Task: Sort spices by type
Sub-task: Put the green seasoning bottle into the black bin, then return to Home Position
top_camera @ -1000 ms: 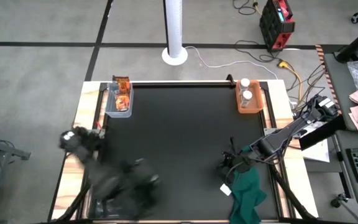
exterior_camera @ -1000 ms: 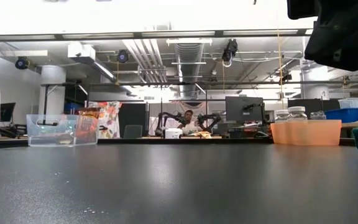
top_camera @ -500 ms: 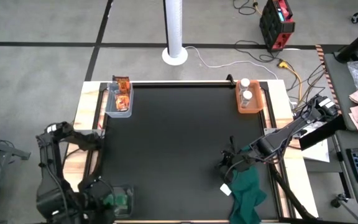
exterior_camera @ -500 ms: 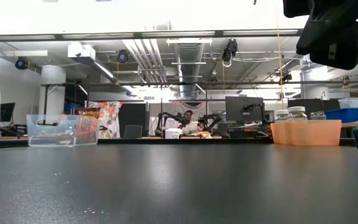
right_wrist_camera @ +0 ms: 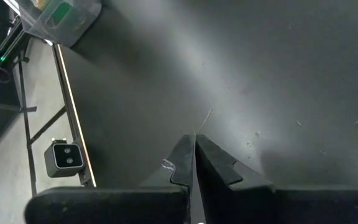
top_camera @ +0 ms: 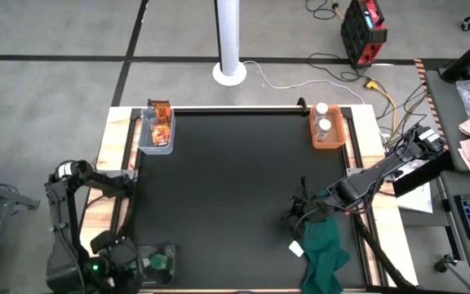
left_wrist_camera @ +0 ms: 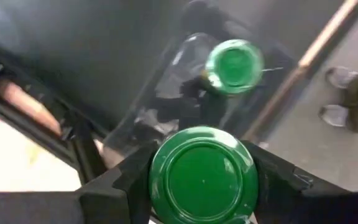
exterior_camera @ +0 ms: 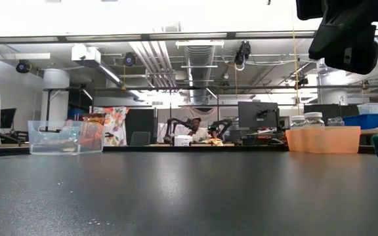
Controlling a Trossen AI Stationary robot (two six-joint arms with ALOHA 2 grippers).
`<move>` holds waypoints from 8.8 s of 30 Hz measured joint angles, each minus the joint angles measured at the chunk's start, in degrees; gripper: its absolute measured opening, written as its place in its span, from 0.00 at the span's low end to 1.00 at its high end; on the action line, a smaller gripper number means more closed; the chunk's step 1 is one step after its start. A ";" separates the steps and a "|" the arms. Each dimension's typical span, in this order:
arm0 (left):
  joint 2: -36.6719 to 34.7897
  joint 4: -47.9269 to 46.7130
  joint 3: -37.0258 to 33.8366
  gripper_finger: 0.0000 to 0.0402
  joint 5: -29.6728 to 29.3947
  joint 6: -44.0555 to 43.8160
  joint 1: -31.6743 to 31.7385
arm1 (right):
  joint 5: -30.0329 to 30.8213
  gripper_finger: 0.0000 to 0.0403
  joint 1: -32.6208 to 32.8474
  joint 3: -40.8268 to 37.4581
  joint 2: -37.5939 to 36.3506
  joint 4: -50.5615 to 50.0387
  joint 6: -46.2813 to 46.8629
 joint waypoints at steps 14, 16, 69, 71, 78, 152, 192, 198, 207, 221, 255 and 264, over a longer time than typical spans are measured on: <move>-0.46 3.18 -10.65 0.46 -9.52 17.62 -2.06 | -0.10 0.02 -0.11 0.00 0.00 0.00 -0.13; -1.17 5.78 -12.17 0.46 -11.23 16.59 -3.78 | -0.41 0.02 -0.11 0.00 0.00 0.13 -0.12; -3.57 12.16 -16.86 0.64 -11.97 17.52 -7.12 | -1.11 0.02 -4.44 0.00 0.00 1.23 -1.51; -3.57 11.88 -14.73 0.64 -12.01 17.51 -6.84 | -1.11 0.02 -4.54 0.00 0.00 1.23 -1.67; -3.22 7.62 -7.85 0.64 -18.69 21.69 -2.86 | -1.07 0.02 -4.63 0.00 0.00 1.29 -2.69; -56.28 82.70 -55.38 0.00 -4.43 98.13 63.14 | -9.09 0.02 -32.58 -4.47 -27.42 31.06 -55.89; -81.44 95.02 -77.97 0.00 -9.41 109.92 63.40 | -2.49 0.03 -32.94 -24.60 -58.12 25.64 -71.65; -94.53 94.46 -82.91 0.00 -9.68 110.68 63.40 | -2.51 0.03 -32.94 -30.65 -68.79 25.22 -71.04; -97.23 99.00 -94.79 0.00 -10.88 108.68 63.39 | -3.03 0.03 -32.92 -44.33 -67.10 38.74 -66.74; -96.68 95.13 -96.35 0.00 -14.07 105.96 63.34 | 0.44 0.03 -33.44 -45.03 -66.88 35.61 -65.56; -92.93 95.09 -96.04 0.00 -14.01 105.95 63.34 | 0.44 0.03 -33.44 -45.03 -66.82 35.26 -65.48; -92.25 95.10 -96.04 0.00 -14.00 105.96 63.34 | 0.44 0.03 -33.44 -45.03 -66.82 35.26 -65.46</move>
